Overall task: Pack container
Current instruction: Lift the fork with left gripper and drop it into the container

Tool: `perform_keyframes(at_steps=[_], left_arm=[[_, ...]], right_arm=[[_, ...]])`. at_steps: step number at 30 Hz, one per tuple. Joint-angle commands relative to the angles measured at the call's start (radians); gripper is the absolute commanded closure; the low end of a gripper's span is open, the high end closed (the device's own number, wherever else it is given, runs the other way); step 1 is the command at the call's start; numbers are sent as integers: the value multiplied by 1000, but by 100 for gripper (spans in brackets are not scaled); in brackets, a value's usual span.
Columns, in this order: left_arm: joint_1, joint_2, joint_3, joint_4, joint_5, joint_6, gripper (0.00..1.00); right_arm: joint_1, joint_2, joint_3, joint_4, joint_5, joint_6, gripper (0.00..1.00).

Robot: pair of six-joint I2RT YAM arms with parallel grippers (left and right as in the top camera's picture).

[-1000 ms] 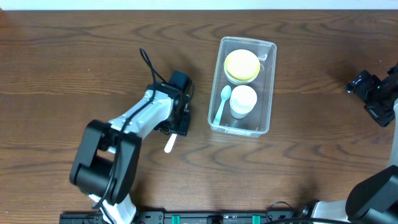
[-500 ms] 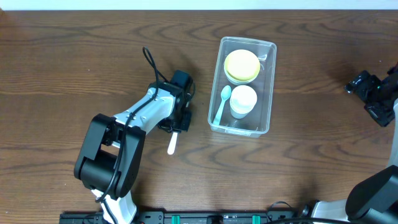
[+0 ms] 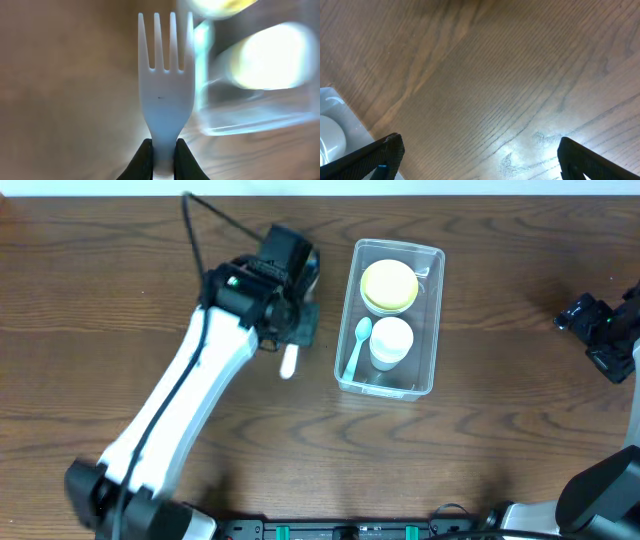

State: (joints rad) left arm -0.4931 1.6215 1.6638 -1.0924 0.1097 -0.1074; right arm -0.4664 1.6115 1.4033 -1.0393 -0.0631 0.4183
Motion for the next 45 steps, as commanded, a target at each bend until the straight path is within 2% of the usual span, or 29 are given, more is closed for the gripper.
perform_keyframes(at_steps=[1, 7, 15, 18, 24, 31, 32, 35, 45], left_arm=[[-89, 0, 53, 23, 22, -18, 94], [-194, 76, 53, 124, 22, -37, 93], [-201, 280, 53, 177, 22, -75, 92], [-201, 338, 53, 196, 21, -74, 84], [-164, 340, 58, 200, 13, -93, 51], [-120, 209, 74, 165, 13, -138, 46], [-119, 187, 74, 158, 13, -142, 41], [-121, 111, 74, 124, 14, -142, 0], [-154, -149, 74, 71, -5, -138, 2]], right_arm=[[-2, 3, -2, -1, 4, 15, 1], [-2, 3, -2, -1, 3, 14, 1], [-2, 3, -2, -1, 4, 15, 1], [-2, 3, -2, -1, 4, 15, 1], [-2, 3, -2, -1, 4, 15, 1], [-2, 3, -2, -1, 4, 15, 1], [-2, 3, -2, -1, 3, 15, 1], [-2, 3, -2, -1, 4, 15, 1], [-2, 3, -2, -1, 4, 15, 1]])
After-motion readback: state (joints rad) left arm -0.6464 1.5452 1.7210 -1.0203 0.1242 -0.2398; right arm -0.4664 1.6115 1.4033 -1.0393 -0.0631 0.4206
